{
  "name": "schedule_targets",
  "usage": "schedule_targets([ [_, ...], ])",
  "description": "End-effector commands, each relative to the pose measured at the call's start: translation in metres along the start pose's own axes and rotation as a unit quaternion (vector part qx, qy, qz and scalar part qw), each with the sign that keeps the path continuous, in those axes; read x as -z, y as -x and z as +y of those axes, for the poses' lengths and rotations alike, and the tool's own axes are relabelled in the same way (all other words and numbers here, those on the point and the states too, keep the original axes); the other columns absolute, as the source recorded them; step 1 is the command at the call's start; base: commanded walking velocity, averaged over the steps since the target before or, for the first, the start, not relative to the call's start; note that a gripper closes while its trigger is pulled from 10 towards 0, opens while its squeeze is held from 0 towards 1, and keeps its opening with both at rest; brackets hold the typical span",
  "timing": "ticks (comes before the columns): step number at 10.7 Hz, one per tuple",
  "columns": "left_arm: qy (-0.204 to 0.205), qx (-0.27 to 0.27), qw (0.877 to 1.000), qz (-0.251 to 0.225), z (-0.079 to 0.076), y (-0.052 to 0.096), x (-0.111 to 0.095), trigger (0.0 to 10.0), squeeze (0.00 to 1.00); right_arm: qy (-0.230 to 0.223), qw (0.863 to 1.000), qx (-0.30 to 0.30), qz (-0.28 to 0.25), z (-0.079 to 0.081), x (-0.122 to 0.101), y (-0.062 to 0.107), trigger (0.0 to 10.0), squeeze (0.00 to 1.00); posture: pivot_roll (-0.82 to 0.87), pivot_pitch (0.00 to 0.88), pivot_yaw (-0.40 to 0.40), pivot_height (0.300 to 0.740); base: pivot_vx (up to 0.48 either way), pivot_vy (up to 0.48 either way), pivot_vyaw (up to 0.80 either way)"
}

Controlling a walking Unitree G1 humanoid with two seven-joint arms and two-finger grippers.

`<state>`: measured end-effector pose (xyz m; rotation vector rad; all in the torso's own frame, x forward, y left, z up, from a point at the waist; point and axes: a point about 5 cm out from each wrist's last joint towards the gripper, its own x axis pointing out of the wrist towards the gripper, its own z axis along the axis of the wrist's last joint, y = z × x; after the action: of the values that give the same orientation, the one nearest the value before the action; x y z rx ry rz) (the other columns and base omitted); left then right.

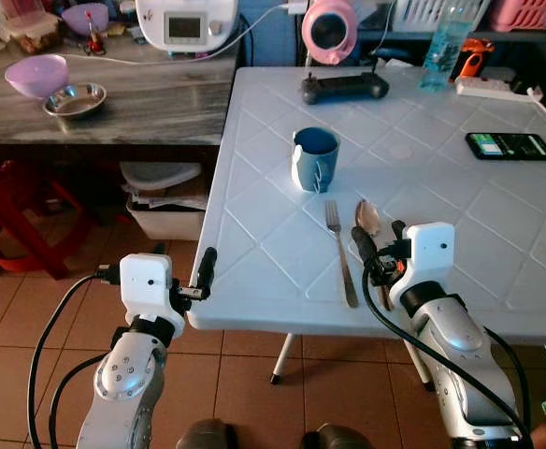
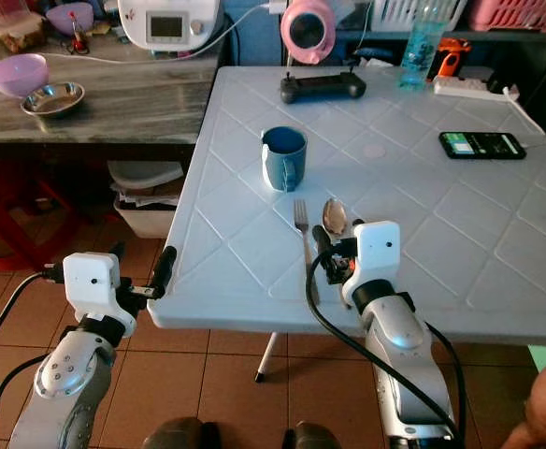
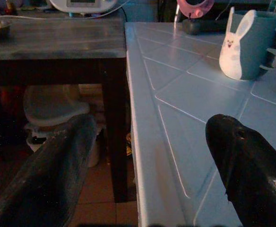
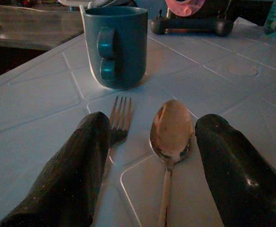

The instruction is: Setting the table

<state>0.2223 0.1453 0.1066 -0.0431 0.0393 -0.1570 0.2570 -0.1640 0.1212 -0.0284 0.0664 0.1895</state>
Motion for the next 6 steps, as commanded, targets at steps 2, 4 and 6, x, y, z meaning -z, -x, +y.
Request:
schedule_targets([
  [2, -0.008, -0.003, 1.0, -0.003, 0.0022, 0.0004, -0.0019, 10.0, 0.0, 0.0, 1.0, -0.001, 0.003, 0.001, -0.0001, -0.0018, 10.0, 0.0, -0.01, 0.069, 0.035, 0.74, 0.0, 0.0, 0.0],
  [4, -0.008, -0.003, 1.0, -0.003, 0.0022, 0.0004, -0.0019, 10.0, 0.0, 0.0, 1.0, -0.001, 0.003, 0.001, -0.0001, -0.0018, 10.0, 0.0, -0.01, 0.069, 0.035, 0.74, 0.0, 0.0, 0.0],
  [6, -0.008, -0.003, 1.0, -0.003, 0.0022, 0.0004, -0.0019, 10.0, 0.0, 0.0, 1.0, -0.001, 0.003, 0.001, -0.0001, -0.0018, 10.0, 0.0, -0.01, 0.069, 0.035, 0.74, 0.0, 0.0, 0.0],
])
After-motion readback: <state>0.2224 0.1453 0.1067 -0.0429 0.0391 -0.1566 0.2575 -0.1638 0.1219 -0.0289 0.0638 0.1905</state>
